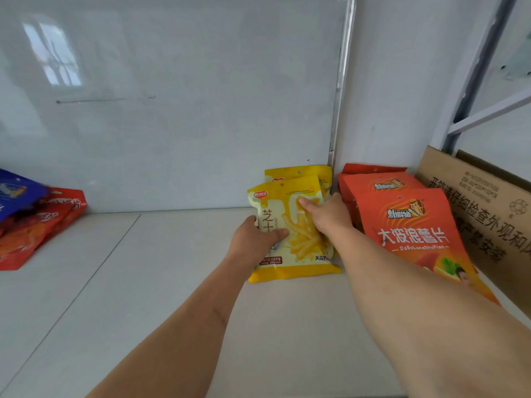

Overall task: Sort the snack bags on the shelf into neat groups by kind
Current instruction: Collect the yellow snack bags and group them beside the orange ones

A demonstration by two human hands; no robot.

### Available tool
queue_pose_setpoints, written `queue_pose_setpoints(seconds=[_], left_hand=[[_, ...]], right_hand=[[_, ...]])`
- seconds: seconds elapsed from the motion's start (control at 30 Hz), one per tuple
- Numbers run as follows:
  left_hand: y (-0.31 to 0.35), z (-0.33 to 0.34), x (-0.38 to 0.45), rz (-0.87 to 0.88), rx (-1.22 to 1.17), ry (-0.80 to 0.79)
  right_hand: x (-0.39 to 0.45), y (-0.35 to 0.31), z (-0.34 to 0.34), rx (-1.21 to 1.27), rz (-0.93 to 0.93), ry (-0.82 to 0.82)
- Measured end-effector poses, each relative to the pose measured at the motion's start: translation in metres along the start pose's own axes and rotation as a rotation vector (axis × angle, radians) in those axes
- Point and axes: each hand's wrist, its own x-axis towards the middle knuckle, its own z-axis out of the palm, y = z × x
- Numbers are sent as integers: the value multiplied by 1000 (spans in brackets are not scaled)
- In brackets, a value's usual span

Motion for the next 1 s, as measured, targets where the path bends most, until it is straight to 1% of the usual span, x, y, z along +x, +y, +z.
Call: queue_pose_setpoints(seconds=[0.13,0.23,0.27,0.37,0.43,0.5,0.57,0.67,0.8,1.0], left_hand=[[-2,-13,-8,-16,70,99],[-8,-36,-16,4,171,169],[-11,-46,-19,25,248,198],[-24,-84,-30,109,570,295],[-35,-115,-39,177,795,338],[-47,-150,-50,241,988,373],[-58,-188,-63,268,1138,396],[-77,-248,-86,267,1287,403],[-107,-335,-119,254,1369,459],[-145,-447,-163,196,1369,531]], right_hand=[[-13,-11,6,-262,-83,113],[-33,-24,14,-535,-279,212],[-41,-30,18,-613,-370,217],[-69,-48,39,-801,-622,129],[-93,-60,61,-880,-760,84],[-120,-72,87,-913,-876,39],[-150,-86,117,-916,-956,-19],[-199,-110,167,-891,-1026,-73],[-265,-146,234,-873,-1088,-115],[-350,-208,318,-788,-1141,-137]])
